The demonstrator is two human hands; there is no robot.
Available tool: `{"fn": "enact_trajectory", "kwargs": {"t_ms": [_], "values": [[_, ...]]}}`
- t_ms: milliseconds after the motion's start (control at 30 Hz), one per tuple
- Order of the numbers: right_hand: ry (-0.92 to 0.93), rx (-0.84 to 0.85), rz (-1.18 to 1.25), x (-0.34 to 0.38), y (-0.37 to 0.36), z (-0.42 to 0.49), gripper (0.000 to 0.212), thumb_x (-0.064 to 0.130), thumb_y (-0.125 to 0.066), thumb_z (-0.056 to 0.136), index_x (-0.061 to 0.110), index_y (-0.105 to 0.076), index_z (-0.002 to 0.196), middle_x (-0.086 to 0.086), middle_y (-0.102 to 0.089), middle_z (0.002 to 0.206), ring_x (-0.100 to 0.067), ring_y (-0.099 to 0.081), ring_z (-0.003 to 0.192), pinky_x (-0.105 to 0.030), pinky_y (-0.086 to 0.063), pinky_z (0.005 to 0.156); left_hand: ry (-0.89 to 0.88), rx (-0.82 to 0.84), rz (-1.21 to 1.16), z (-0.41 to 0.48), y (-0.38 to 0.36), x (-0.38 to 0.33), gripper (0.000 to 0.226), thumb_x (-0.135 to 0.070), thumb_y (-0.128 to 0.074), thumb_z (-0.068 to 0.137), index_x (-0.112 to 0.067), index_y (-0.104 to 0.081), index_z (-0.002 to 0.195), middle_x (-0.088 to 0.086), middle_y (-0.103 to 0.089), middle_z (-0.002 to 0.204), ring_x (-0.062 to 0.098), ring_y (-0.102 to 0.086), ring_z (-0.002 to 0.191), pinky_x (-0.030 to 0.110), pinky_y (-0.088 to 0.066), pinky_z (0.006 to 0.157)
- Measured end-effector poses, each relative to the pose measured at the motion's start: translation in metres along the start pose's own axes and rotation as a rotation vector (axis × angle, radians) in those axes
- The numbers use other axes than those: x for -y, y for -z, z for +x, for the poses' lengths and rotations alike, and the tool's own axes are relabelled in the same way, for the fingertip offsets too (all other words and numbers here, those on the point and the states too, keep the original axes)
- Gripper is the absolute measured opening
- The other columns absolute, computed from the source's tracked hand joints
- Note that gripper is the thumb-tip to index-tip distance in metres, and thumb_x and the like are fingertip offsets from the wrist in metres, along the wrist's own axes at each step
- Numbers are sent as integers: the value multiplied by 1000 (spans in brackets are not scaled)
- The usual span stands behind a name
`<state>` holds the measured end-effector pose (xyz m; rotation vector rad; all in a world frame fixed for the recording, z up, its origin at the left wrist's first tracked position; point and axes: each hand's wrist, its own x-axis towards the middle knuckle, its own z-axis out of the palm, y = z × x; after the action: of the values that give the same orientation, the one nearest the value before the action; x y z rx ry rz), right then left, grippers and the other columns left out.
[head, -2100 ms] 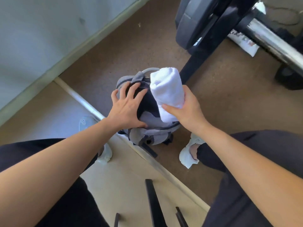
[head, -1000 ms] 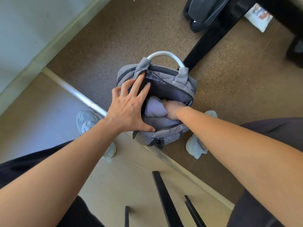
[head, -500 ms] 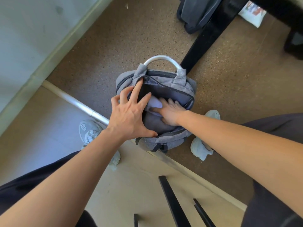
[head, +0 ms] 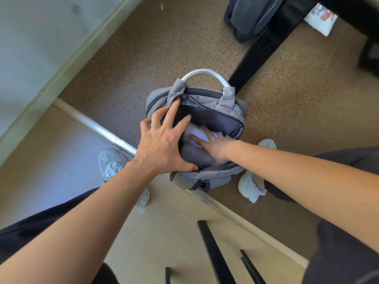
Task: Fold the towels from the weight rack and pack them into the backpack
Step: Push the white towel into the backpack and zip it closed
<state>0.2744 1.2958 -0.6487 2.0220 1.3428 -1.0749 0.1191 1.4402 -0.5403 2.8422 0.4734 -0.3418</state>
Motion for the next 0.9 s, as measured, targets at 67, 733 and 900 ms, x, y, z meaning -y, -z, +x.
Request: {"fn": "enact_trajectory", "kwargs": {"t_ms": [67,733,900], "values": [[-69,-6,-23,2,-6,0,130,14,-74,84,51,36,144,-6,27,165,-52,-37,136,-57,-47,97,-9,-2,3,0,0,-1,132,-89,-67,39,-33,-35,154,7,-6,171,36,-22,147,54,-35,105],[107,-98,-102,29,-19,32,91,50,-58,93,57,10,152,3,42,158,-51,19,148,-76,-13,110,-17,-20,14,3,-4,1,134,-89,-66,38,-32,-34,155,11,-5,170,39,-22,146,56,-33,106],[59,100,-43,36,2,45,89,52,-60,92,55,4,154,6,39,160,-45,25,149,-75,-9,113,-28,-22,-2,8,-3,4,131,-89,-66,41,-32,-33,155,11,-5,170,38,-22,147,55,-34,107]]}}
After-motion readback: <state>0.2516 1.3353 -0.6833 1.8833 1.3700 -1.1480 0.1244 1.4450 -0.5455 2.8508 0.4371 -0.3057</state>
